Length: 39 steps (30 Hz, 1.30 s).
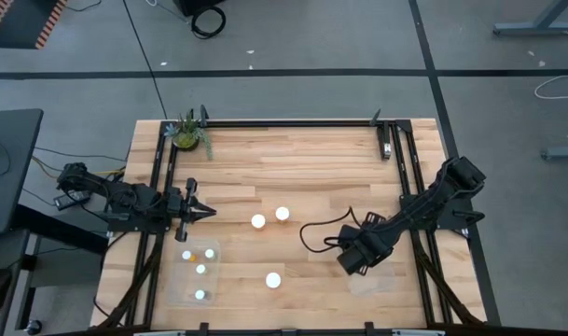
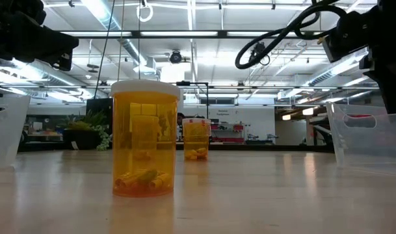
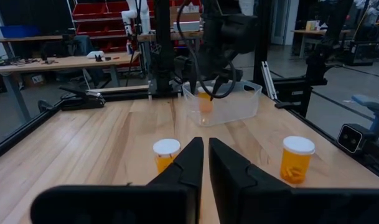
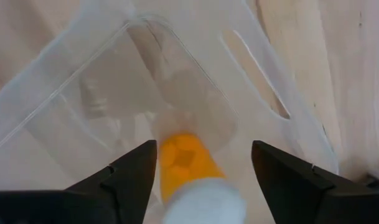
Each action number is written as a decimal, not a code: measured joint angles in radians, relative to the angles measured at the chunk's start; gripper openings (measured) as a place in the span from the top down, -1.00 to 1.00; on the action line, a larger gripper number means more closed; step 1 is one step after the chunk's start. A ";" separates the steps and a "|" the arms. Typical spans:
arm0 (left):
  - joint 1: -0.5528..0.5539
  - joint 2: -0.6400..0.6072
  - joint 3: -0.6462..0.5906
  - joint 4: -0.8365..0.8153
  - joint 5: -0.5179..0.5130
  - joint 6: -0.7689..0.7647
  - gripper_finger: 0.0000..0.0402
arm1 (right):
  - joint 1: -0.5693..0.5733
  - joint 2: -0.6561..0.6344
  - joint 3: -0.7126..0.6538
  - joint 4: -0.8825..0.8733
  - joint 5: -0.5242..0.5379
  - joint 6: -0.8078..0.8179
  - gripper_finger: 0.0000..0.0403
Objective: Pick and place medicine bottles into bin by pill shape (circle, oval)
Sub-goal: Put the large orange pill bottle into the right transparent bin
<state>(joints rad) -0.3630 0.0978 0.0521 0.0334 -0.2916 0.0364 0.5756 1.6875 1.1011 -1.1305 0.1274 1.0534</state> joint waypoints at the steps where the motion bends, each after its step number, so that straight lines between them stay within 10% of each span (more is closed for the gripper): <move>1: 0.000 0.000 0.000 0.000 0.000 0.000 0.82 | -0.001 0.000 0.000 -0.004 -0.001 -0.001 -0.35; 14: 0.000 0.000 0.000 0.000 0.000 0.000 0.87 | -0.039 -0.002 0.208 -0.058 0.030 -0.070 -0.35; 39: 0.000 0.000 0.000 0.000 0.000 0.000 0.84 | -0.139 0.007 0.259 0.536 0.129 -0.548 -0.33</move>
<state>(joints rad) -0.3630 0.0978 0.0521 0.0334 -0.2916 0.0364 0.4370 1.6948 1.3605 -0.5943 0.2562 0.5056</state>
